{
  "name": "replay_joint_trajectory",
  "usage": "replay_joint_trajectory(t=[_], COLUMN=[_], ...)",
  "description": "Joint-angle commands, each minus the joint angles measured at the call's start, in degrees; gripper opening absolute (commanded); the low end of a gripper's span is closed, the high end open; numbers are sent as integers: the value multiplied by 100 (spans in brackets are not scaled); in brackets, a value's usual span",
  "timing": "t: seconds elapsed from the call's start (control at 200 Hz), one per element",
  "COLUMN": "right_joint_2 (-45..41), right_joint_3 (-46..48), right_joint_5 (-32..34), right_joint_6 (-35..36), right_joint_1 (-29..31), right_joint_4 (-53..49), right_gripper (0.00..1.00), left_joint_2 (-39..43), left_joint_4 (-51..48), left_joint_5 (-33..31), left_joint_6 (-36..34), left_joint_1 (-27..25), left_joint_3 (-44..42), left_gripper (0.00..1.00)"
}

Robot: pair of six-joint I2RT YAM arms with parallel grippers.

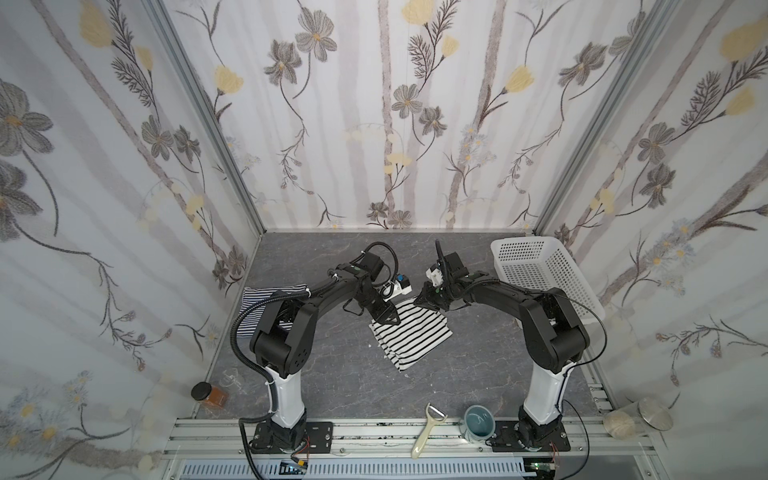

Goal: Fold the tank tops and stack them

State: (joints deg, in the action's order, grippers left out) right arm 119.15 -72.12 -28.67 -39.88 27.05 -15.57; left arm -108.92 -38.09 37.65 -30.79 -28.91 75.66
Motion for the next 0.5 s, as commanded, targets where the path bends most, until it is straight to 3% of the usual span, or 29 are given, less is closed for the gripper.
replay_joint_trajectory(t=[0.0,0.23,0.495], right_joint_2=[225,683,733], right_joint_3=[-199,-472,-478], right_joint_5=[63,-16,232], right_joint_6=[-179,-454,-635], right_joint_1=[10,11,7], right_joint_4=[345,645,648], right_gripper=[19,20,23], left_joint_2=[-151,-37,-673], left_joint_4=[456,878,1134], left_joint_5=[-518,-1147,-2360], left_joint_6=[24,50,302], left_joint_1=[16,146,572], left_joint_3=[-329,-794,-202], left_gripper=[38,37,38])
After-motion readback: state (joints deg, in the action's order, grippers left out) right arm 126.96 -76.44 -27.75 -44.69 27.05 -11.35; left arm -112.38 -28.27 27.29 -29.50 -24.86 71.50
